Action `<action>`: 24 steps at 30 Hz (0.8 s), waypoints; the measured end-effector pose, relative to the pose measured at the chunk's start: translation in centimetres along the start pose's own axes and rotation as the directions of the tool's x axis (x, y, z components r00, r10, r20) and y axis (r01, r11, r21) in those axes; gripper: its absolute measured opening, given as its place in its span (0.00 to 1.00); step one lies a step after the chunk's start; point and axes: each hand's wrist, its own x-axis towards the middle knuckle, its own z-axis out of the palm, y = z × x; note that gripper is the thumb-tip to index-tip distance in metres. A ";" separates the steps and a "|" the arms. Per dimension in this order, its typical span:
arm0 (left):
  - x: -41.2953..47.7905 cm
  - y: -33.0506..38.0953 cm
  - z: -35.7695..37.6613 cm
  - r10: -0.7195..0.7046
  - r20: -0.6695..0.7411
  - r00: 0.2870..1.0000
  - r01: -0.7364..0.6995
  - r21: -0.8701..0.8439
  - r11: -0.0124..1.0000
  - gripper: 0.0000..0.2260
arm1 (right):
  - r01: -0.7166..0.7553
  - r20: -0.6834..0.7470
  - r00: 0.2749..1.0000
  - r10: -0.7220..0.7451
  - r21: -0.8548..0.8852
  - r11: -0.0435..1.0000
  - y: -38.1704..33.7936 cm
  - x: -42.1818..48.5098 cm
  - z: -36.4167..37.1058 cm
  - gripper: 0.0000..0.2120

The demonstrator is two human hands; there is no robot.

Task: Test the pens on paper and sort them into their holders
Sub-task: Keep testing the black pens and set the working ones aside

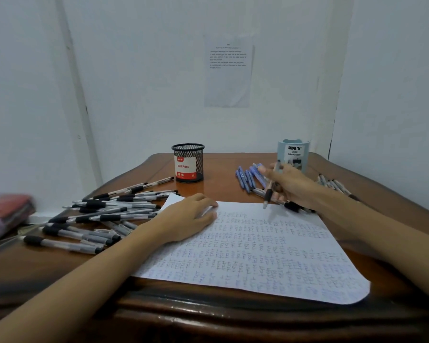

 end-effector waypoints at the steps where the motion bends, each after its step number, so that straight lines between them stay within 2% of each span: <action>1: 0.0 0.0 0.0 0.000 0.000 1.000 0.000 0.000 1.000 0.19 | 0.025 -0.029 0.999 -0.026 -0.022 0.999 0.1 0.1 0.1 0.23; 3: 0.0 0.0 0.0 0.001 0.002 1.000 -0.001 0.002 1.000 0.19 | 0.055 -0.088 0.994 -0.060 -0.062 0.997 0.4 0.3 0.1 0.31; 4: 0.0 0.0 0.0 0.001 0.002 1.000 -0.001 0.003 1.000 0.19 | 0.072 -0.101 0.992 -0.081 -0.090 0.993 0.5 0.4 0.1 0.31; 9: -0.1 0.2 -0.1 0.006 0.000 1.000 -0.006 0.009 1.000 0.19 | 0.185 -0.163 0.963 -0.216 -0.183 0.965 0.5 0.6 0.1 0.17; 13: 0.0 0.1 0.0 0.007 0.006 1.000 -0.007 0.009 1.000 0.19 | 0.196 -0.186 0.955 -0.233 -0.195 0.961 0.3 0.8 0.2 0.14; 16: -0.1 0.1 0.0 0.009 0.005 1.000 -0.009 0.001 1.000 0.19 | 0.165 -0.131 0.973 -0.191 -0.184 0.969 0.3 0.3 0.4 0.16; 20: 0.0 0.1 0.0 0.010 0.000 1.000 -0.010 -0.002 1.000 0.19 | 0.033 -0.051 0.998 -0.040 -0.140 0.990 0.3 0.0 0.3 0.19; 22: 0.1 0.0 0.1 0.010 0.001 1.000 -0.010 -0.004 1.000 0.19 | -0.018 -0.053 0.998 0.016 -0.032 0.999 0.3 0.2 0.1 0.14; 24: 0.1 0.0 0.0 0.011 -0.001 1.000 -0.011 -0.005 1.000 0.19 | -0.048 -0.148 0.987 0.070 0.145 0.988 0.4 0.5 -0.4 0.14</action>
